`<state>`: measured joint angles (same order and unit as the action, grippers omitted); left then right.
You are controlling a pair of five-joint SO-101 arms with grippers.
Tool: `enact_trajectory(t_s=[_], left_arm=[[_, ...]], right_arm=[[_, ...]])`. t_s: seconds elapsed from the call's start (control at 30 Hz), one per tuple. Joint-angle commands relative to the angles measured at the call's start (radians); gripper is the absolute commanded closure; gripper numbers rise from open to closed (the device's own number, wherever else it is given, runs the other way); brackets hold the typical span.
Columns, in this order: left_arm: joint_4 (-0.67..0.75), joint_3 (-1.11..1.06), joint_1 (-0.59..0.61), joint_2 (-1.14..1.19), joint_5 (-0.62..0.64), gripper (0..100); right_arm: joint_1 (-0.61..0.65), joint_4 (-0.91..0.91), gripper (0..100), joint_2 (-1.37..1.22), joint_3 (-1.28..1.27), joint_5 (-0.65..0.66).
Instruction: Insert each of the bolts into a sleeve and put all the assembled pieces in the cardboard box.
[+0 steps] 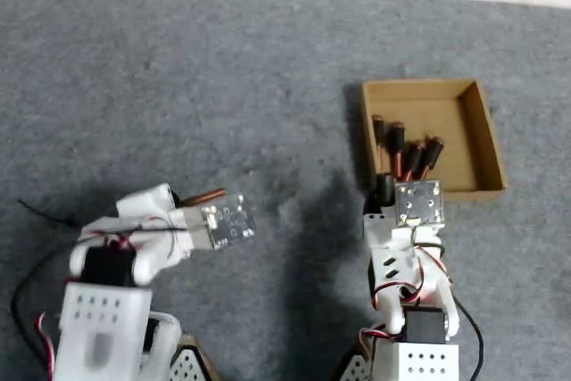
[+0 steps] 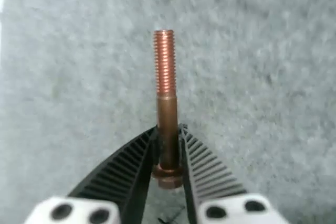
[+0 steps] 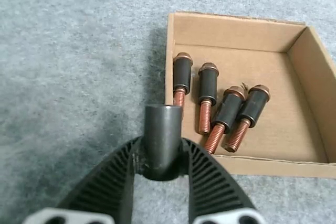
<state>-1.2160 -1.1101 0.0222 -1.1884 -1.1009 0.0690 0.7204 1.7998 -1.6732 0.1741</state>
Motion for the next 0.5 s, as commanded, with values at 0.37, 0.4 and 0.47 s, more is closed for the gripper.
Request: enact_trajectory(t_s=[0.37, 0.4, 0.47], left_arm=[[-0.003, 0.639, 0.033, 1.043, -0.049, 99], [-0.014, 0.676, 0.033, 1.086, -0.049, 99], [-0.037, 0.742, 0.033, 1.159, -0.049, 99]], right_arm=[[-0.007, -0.002, 99.3, 0.012, -0.082, 0.011], [-0.007, -0.002, 99.3, 0.012, -0.082, 0.011], [-0.007, -0.002, 99.3, 0.012, -0.082, 0.011]])
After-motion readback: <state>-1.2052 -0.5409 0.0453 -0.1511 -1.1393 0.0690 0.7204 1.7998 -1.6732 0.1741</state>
